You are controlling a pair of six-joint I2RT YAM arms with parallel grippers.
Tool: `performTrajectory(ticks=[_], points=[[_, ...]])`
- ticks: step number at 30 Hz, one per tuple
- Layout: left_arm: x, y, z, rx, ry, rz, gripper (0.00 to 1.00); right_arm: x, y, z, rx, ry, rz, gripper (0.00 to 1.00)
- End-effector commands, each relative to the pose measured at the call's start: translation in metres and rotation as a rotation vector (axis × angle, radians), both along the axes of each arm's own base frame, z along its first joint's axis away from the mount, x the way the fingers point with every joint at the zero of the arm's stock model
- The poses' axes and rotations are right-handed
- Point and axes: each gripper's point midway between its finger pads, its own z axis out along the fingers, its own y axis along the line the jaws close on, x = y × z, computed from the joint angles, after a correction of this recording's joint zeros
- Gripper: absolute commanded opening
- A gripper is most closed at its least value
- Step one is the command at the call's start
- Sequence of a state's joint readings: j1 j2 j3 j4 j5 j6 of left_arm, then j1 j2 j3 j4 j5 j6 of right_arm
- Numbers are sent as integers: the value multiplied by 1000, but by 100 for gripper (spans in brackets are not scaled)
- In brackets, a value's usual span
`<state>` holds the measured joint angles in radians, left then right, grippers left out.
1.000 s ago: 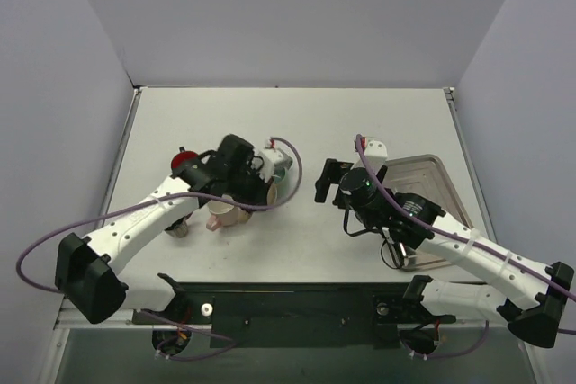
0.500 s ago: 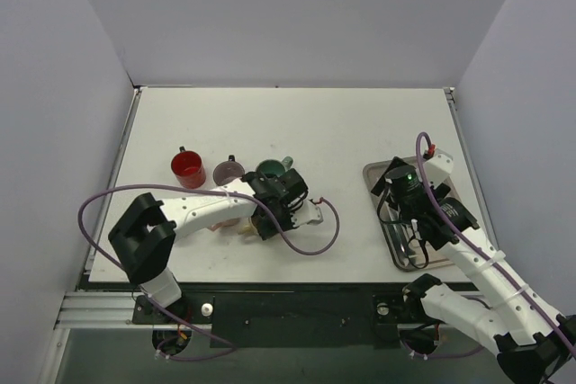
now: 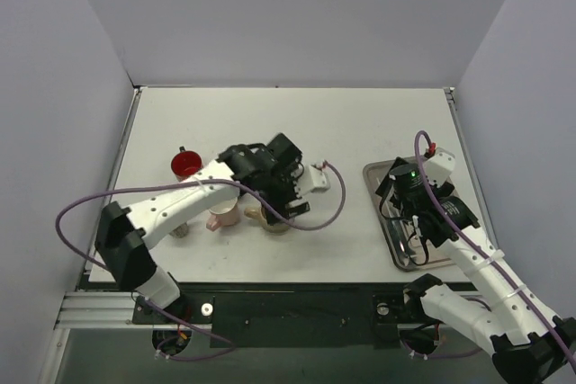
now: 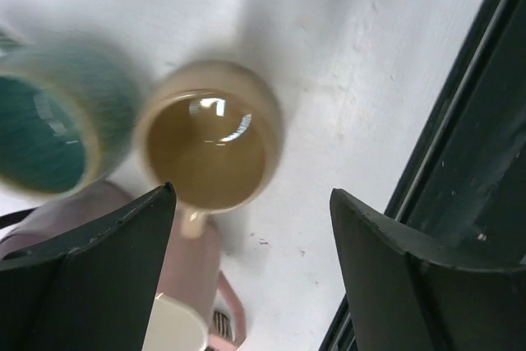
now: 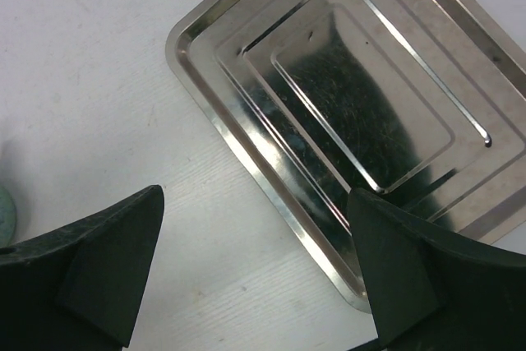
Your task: Turn the mug right side up
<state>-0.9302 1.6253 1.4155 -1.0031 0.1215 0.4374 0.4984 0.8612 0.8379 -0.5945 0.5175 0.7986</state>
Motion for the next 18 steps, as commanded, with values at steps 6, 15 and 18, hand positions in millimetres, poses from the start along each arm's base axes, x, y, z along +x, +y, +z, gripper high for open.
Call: performTrajectory(ticks=[6, 15, 18], points=[[148, 189, 181, -580, -603, 921, 89, 0, -67, 2, -240, -72, -197, 88], [127, 351, 103, -550, -746, 1547, 90, -6, -93, -14, -368, -104, -282, 86], [119, 365, 59, -503, -736, 1613, 91, 2, -85, -15, -341, -120, -243, 86]])
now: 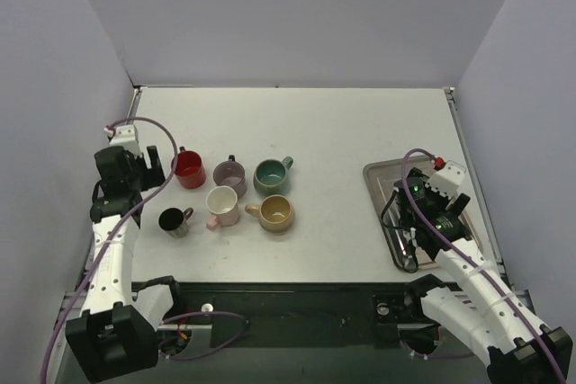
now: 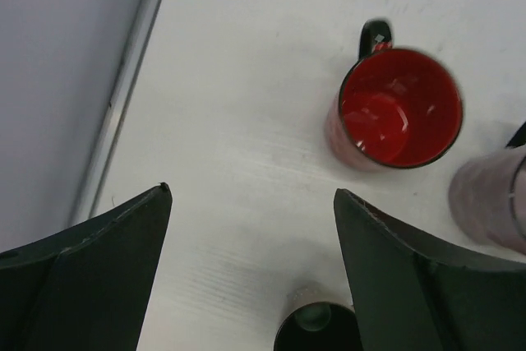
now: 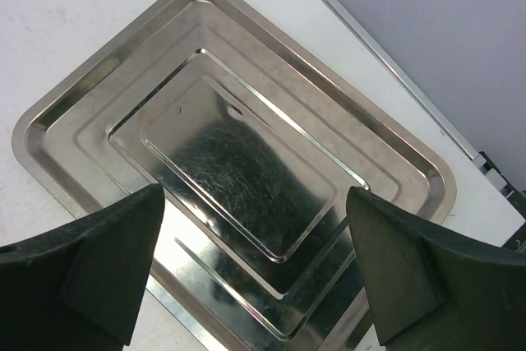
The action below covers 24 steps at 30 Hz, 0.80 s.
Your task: Turn the mug right side up
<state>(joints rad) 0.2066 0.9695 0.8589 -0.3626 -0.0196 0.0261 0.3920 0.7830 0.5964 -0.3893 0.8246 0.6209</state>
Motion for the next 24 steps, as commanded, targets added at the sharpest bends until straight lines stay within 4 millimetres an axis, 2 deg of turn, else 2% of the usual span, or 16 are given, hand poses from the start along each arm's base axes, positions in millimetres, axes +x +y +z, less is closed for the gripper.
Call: performTrajectory(ticks=[1, 5, 7, 11, 24], points=[[-1, 23, -31, -40, -60, 155, 91, 10, -1, 11, -21, -56, 4, 86], [-6, 30, -47, -42, -106, 220, 91, 10, 1, 7, -13, -44, 15, 86], [-4, 28, -41, -31, -180, 200, 91, 10, 3, 5, -5, -43, 21, 86], [-10, 23, -44, -24, -205, 174, 92, 11, 3, 2, 1, -42, 19, 86], [-12, 19, -50, -28, -166, 153, 91, 12, 8, 1, 25, -50, 44, 86]])
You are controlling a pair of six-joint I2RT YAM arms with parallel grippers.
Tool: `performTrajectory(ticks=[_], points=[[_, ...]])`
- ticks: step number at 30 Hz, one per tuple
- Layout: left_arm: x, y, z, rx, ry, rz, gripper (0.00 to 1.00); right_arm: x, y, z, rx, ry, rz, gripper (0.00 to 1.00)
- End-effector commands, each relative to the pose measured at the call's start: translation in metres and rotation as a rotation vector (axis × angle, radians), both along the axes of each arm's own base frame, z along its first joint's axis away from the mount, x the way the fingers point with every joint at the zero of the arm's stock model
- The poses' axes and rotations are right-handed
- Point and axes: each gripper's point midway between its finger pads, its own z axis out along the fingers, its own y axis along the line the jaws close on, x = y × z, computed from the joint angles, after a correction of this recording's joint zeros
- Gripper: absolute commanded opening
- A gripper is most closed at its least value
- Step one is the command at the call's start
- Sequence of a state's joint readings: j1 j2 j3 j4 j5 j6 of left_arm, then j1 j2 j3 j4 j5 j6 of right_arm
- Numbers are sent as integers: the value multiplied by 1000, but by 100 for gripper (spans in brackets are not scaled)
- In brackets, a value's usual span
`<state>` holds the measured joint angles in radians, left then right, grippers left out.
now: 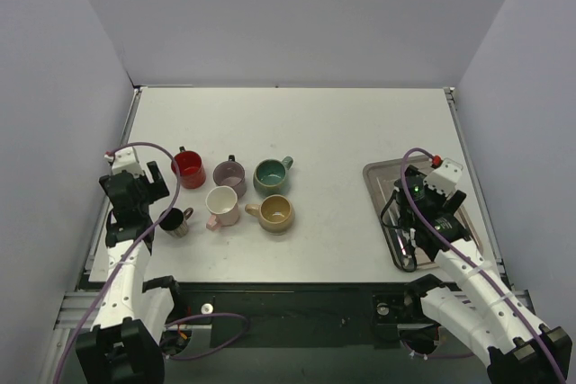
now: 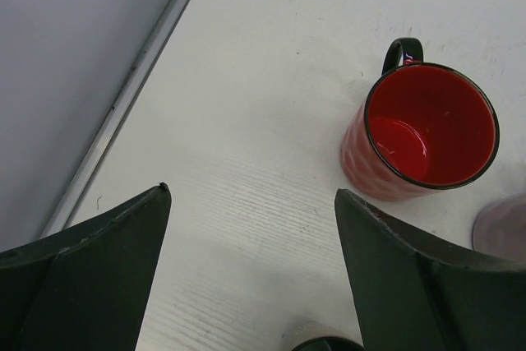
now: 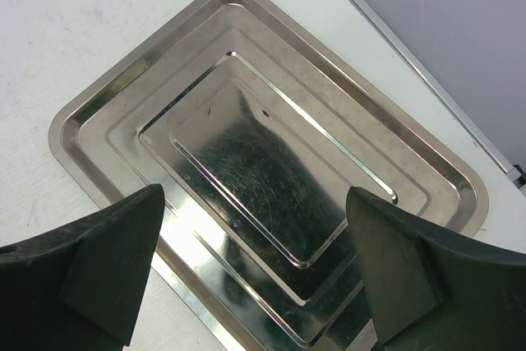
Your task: Turn the mug right side up
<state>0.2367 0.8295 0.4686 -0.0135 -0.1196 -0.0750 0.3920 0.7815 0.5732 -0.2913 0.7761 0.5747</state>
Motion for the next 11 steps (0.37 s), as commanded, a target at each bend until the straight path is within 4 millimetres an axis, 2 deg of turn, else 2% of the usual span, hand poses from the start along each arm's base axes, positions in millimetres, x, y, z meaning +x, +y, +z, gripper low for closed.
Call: performTrajectory(ticks=[1, 7, 9, 11], points=[[9, -1, 13, -1, -45, -14, 91, 0, -2, 2, 0, -22, -11, 86], [11, -7, 7, -21, -15, -47, 92, 0, -3, 3, 2, -26, -11, 86], [7, -7, -2, -35, 40, -45, 92, -1, -3, 3, 2, -30, -12, 86], [6, -11, 1, -25, 51, -75, 92, -2, -3, 5, 12, -40, -10, 86]])
